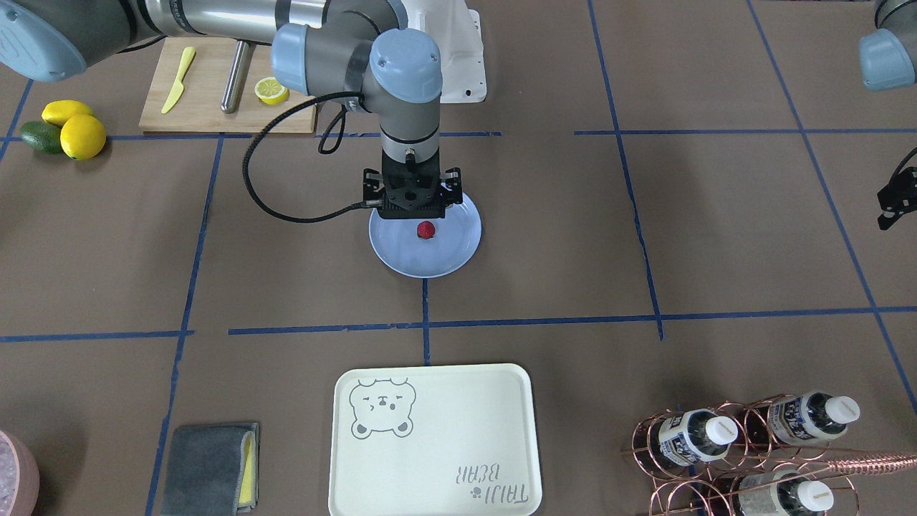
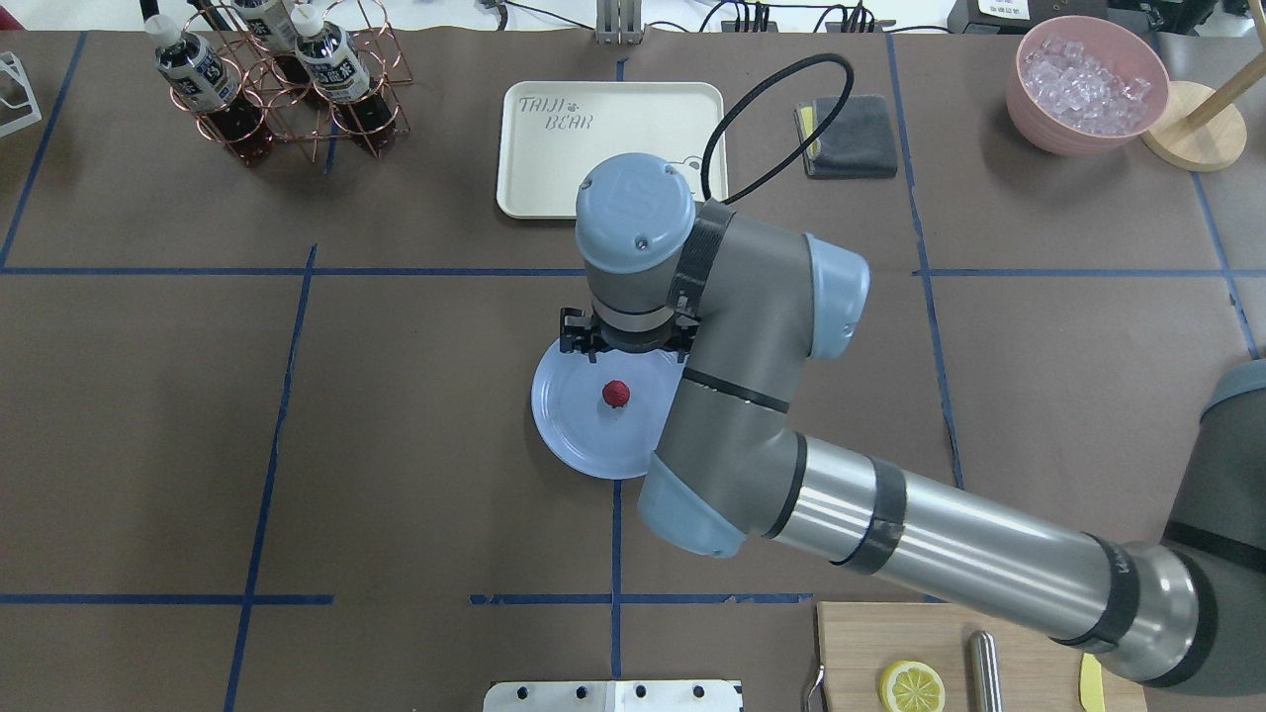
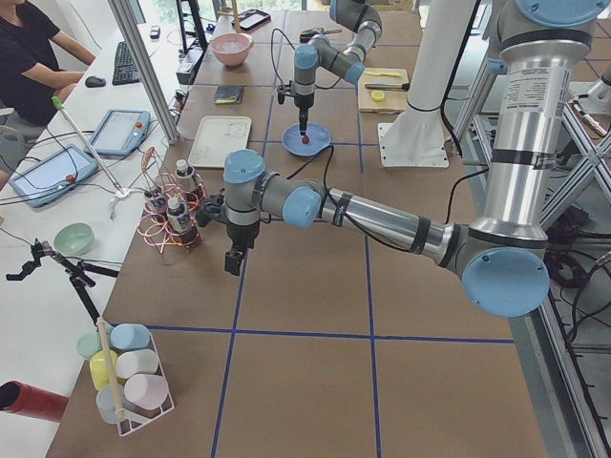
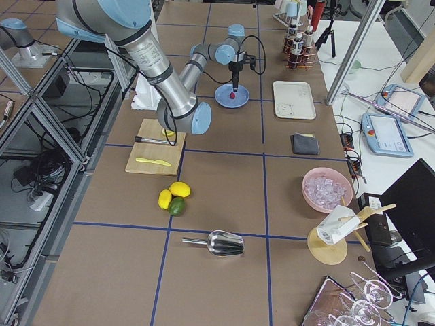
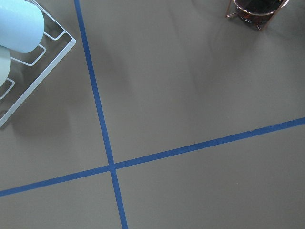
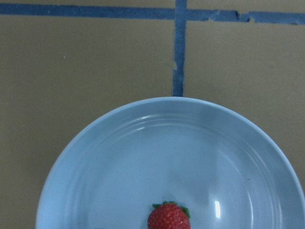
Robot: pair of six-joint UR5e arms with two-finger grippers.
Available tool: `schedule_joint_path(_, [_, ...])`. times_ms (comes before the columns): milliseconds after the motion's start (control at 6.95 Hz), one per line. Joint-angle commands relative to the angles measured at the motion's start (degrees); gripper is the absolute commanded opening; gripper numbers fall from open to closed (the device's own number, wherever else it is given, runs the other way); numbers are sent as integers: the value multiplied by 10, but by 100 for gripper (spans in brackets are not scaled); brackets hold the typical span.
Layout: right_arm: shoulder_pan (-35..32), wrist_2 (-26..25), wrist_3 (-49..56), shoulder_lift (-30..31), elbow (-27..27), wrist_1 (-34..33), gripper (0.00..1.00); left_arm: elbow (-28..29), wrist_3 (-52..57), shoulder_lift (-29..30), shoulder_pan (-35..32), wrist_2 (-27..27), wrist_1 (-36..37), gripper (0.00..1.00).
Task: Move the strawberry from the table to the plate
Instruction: 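Open the right gripper and lift it away from the plate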
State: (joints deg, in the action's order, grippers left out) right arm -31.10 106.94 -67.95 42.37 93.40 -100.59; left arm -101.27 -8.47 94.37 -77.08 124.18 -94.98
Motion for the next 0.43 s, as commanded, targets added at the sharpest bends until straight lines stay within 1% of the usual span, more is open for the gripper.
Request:
schedule_joint_path(0, [-90, 39, 95, 101, 139, -50, 100, -1, 6, -5, -12, 21, 1, 100])
schedule_joint_path(144, [-145, 73, 164, 153, 163, -44, 100, 0, 12, -8, -23, 49, 1, 100])
schedule_joint_path(288, [-200, 111, 243, 182, 164, -44, 100, 22, 10, -10, -51, 93, 3, 100])
